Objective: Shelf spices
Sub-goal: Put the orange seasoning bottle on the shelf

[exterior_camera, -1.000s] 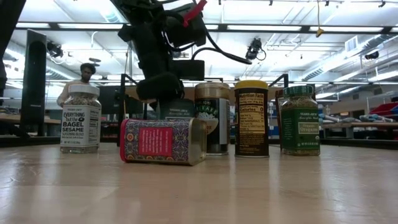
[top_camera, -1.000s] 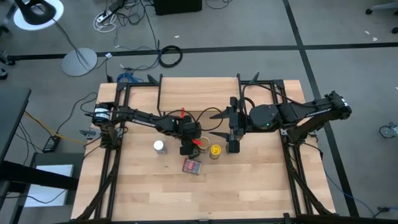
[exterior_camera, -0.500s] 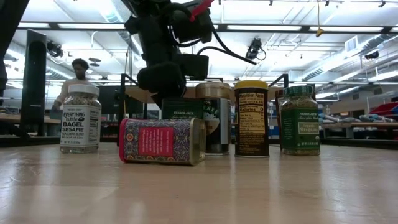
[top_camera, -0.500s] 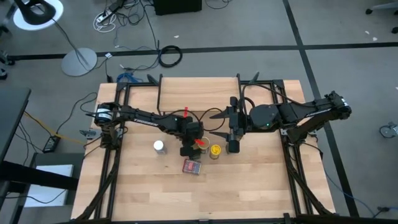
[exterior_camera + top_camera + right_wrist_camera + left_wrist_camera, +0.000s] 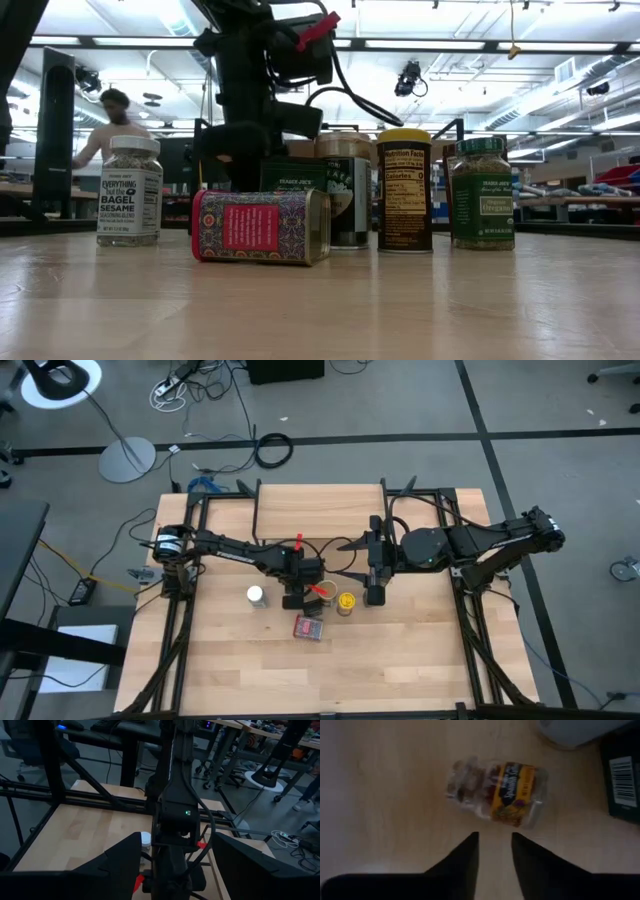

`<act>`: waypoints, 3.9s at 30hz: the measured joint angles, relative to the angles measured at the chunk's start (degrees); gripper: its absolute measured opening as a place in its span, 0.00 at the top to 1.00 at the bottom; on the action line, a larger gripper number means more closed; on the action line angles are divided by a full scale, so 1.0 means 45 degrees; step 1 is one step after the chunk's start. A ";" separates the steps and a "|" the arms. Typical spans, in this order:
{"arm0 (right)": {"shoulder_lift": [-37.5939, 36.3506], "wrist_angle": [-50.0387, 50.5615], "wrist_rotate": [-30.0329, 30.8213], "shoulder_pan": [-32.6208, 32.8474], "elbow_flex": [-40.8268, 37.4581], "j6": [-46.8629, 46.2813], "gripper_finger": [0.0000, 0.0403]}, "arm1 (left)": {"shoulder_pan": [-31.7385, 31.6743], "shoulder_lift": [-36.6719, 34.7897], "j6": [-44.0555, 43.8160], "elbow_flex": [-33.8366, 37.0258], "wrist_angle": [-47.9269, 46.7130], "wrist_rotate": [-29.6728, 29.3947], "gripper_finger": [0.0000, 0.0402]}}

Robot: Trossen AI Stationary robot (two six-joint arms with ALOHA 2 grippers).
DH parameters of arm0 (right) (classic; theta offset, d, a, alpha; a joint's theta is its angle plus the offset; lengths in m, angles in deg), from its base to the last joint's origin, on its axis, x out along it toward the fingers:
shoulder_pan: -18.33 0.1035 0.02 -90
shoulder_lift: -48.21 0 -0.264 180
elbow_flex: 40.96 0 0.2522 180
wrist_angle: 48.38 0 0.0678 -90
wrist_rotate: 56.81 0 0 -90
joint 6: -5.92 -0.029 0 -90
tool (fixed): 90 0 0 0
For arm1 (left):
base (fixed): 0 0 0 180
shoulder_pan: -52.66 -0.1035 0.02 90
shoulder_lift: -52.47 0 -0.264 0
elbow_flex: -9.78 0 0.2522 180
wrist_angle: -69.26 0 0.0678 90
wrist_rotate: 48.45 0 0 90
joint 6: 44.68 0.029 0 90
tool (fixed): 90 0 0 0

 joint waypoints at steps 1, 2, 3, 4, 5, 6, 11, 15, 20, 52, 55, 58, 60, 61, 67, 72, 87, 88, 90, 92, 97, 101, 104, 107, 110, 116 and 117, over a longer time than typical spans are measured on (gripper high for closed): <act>0.0000 0.0000 0.0000 0.0000 0.0000 0.0000 0.40 | 0.0000 -0.0009 0.0058 0.0000 -0.0004 -0.0070 0.65; 0.0000 0.0000 0.0000 0.0000 0.0000 0.0000 0.40 | 0.0000 -0.0010 0.0089 -0.0012 -0.0037 -0.0078 0.62; 0.0000 0.0000 0.0000 0.0000 0.0000 0.0000 0.40 | 0.0000 -0.0010 0.0098 -0.0066 -0.0198 -0.0100 0.59; 0.0000 0.0006 0.0000 0.0000 0.0000 0.0000 0.40 | 0.0000 -0.0010 0.0091 -0.0151 -0.0419 -0.0110 0.56; 0.0000 0.0015 0.0000 0.0000 0.0000 0.0000 0.40 | 0.0000 -0.0011 0.0051 -0.0265 -0.0621 -0.0115 0.54; 0.0000 0.0029 0.0000 0.0000 0.0000 0.0005 0.40 | 0.0000 -0.0029 -0.0018 -0.0358 -0.0641 -0.0130 0.52; 0.0000 0.0093 -0.0005 0.0000 0.0000 0.0111 0.40 | -0.0003 -0.0034 -0.0015 -0.0805 -0.0615 -0.0313 0.47; 0.0000 0.0126 -0.0005 0.0000 0.0000 0.0126 0.40 | -0.0129 -0.0054 0.0563 -0.0879 -0.0005 -0.0109 0.47; 0.0000 0.0343 -0.0005 0.0000 0.0000 0.0125 0.40 | -0.0214 -0.0054 0.1292 -0.0879 0.0170 0.0297 0.46; 0.0000 0.0414 -0.0015 -0.0001 0.0000 0.0177 0.40 | -0.0112 -0.0007 -0.5690 -0.0908 -0.0965 0.0064 0.35; 0.0000 0.0393 -0.0015 0.0000 0.0000 0.0185 0.40 | -0.0109 0.0102 -0.6562 -0.0908 -0.0808 -0.0020 0.35; 0.0000 0.0381 -0.0017 0.0000 0.0000 0.0189 0.40 | -0.0020 0.0312 -0.7281 -0.0910 -0.0659 -0.0100 0.35; 0.0000 0.0384 -0.0031 0.0000 0.0000 0.0189 0.40 | 0.0006 0.0334 -0.7677 -0.0918 -0.0648 -0.0215 0.35; 0.0000 0.0379 -0.0039 0.0000 0.0000 0.0197 0.40 | 0.0010 0.0393 -0.7929 -0.0923 -0.0725 -0.0263 0.35; 0.0000 0.0414 -0.0155 0.0072 0.0000 0.0290 0.40 | 0.0169 0.0448 -0.8555 -0.1014 -0.0948 -0.0166 0.35; 0.0000 0.0489 -0.0170 0.0087 0.0000 0.0323 0.40 | 0.0343 0.0442 -0.8868 -0.1581 -0.1938 -0.0591 0.32; 0.0000 0.1013 -0.0170 0.0185 0.0000 0.0231 0.40 | 0.0468 0.0563 -0.3575 -0.1588 -0.2445 -0.0506 0.30; 0.0000 0.1029 -0.0165 0.0185 0.0000 0.0223 0.40 | 0.0486 0.0563 -0.2962 -0.1588 -0.2372 -0.0591 0.30; 0.0000 0.1073 -0.0165 0.0185 0.0000 0.0217 0.40 | 0.0505 0.0563 -0.1929 -0.1522 -0.2147 -0.0748 0.30; 0.0000 0.1078 -0.0165 0.0185 0.0000 0.0158 0.40 | 0.0510 0.0563 -0.1012 -0.1333 -0.2055 -0.0745 0.30; 0.0000 0.1120 -0.0165 0.0185 0.0000 0.0120 0.40 | 0.0510 0.0563 0.0379 -0.0838 -0.2030 -0.0744 0.30; 0.0000 0.1145 -0.0165 0.0185 0.0000 0.0117 0.40 | 0.0505 0.0563 0.0713 -0.0595 -0.1578 -0.0553 0.30; 0.0000 0.1146 -0.0160 0.0185 0.0000 0.0119 0.40 | 0.0505 0.0563 0.0859 -0.0324 -0.0807 -0.0450 0.30; 0.0000 0.1146 -0.0160 0.0185 0.0000 0.0117 0.40 | 0.0505 0.0563 0.0933 0.0016 -0.0071 -0.0098 0.30; 0.0000 0.1146 -0.0160 0.0185 0.0000 0.0117 0.40 | 0.0506 0.0563 0.1025 0.0372 0.0280 0.0010 0.31; 0.0000 0.1137 -0.0155 0.0150 0.0000 0.0117 0.40 | 0.0511 0.0524 0.1147 0.0539 0.0560 0.0073 0.42; 0.0000 0.1137 -0.0155 0.0146 0.0000 0.0117 0.40 | 0.0515 0.0524 0.1147 0.0549 0.0607 0.0099 0.45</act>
